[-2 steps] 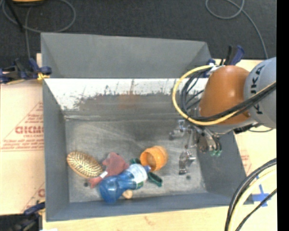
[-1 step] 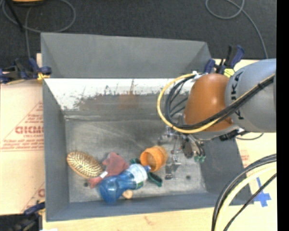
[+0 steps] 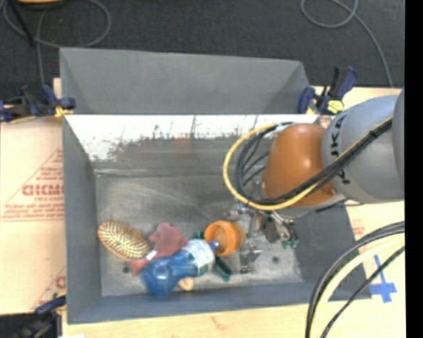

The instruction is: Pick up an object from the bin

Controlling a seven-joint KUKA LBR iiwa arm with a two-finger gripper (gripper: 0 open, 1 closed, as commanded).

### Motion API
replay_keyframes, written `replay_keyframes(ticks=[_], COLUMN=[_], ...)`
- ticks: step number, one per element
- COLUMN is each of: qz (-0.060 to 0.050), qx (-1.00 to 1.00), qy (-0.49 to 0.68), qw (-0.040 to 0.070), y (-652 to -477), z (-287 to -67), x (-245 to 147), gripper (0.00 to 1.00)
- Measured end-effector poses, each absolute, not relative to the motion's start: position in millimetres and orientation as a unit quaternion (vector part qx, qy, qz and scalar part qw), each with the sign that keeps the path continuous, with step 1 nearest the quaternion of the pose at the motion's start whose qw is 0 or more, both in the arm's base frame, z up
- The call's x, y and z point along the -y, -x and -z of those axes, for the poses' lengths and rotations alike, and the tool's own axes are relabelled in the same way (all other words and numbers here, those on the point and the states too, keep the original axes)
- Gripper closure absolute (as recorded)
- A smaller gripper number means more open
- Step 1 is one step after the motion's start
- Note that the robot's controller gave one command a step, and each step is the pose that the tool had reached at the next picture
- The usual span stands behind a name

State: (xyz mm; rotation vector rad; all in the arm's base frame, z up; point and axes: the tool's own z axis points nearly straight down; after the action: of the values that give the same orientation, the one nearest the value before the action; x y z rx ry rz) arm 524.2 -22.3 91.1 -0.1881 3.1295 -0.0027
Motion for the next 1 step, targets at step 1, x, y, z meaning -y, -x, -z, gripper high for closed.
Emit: replay_keyframes(ticks=[1], qz=[0.001], qx=[-1.000], qy=[0.021], qw=[0.003], y=[-528.8], z=[-79.3], x=[3.4], gripper=[0.00])
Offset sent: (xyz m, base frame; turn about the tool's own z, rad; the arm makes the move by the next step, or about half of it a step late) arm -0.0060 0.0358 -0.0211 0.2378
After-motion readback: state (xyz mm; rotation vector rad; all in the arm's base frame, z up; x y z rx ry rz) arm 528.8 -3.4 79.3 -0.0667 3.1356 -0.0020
